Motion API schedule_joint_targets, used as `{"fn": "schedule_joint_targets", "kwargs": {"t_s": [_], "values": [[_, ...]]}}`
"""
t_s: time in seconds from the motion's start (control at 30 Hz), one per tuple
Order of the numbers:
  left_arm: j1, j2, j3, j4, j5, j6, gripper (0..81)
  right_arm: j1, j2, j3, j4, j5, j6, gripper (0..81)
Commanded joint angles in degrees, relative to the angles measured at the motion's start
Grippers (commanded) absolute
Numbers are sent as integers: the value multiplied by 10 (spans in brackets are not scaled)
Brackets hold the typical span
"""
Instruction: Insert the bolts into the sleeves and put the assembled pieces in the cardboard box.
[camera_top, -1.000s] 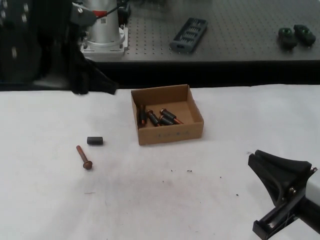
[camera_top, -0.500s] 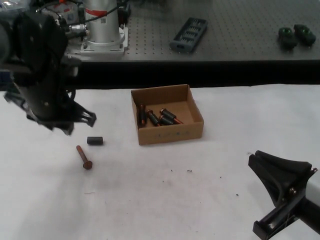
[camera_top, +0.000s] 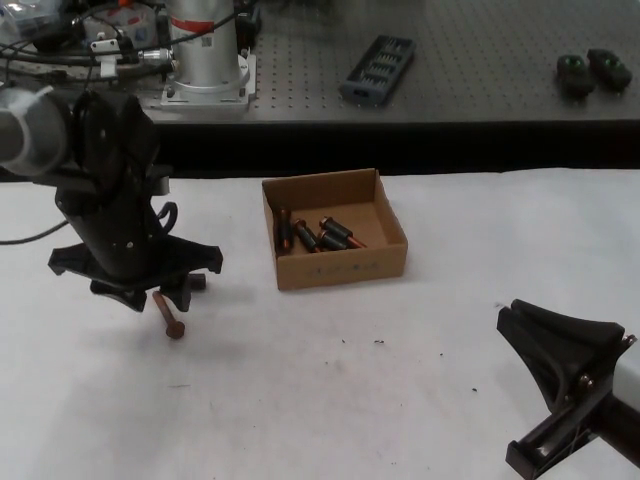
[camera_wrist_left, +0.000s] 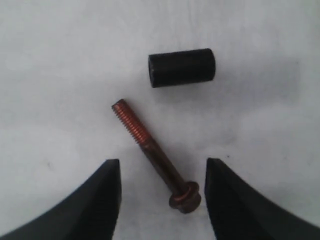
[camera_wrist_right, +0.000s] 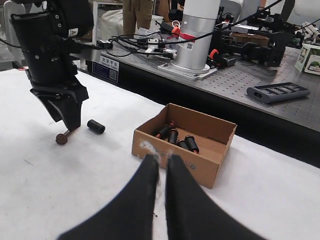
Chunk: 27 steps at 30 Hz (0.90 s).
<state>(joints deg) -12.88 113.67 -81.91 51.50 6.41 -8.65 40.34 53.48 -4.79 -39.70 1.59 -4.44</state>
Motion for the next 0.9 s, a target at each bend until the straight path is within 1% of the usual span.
{"fn": "schedule_joint_targets", "kwargs": {"t_s": [0.0, 0.47, 0.53, 0.6, 0.63, 0.7, 0.77, 0.8, 0.87], "values": [[0, 9, -7, -13, -1, -32, 389, -2, -4, -2, -23, 14, 6, 66], [-9, 46, -7, -15, -1, -43, 389, -2, -4, -2, -31, 14, 6, 66], [-9, 52, -7, -15, -1, -33, 372, -2, -4, -2, -31, 14, 6, 66], [-11, 55, -7, -12, -1, -17, 315, -2, -4, -2, -31, 14, 6, 66], [-11, 57, -7, -8, -1, -6, 265, -2, -4, -2, -31, 14, 6, 66], [-12, 57, -7, -2, 5, 19, 153, -2, -4, -2, -31, 14, 6, 66], [-12, 57, -7, 1, 5, 51, 15, -2, -4, -2, -31, 14, 6, 66], [-13, 57, -7, 5, 5, 72, 2, -2, -4, -2, -31, 14, 6, 66], [-14, 57, -7, 14, 3, 109, 1, -2, -4, -2, -31, 14, 6, 66]]}}
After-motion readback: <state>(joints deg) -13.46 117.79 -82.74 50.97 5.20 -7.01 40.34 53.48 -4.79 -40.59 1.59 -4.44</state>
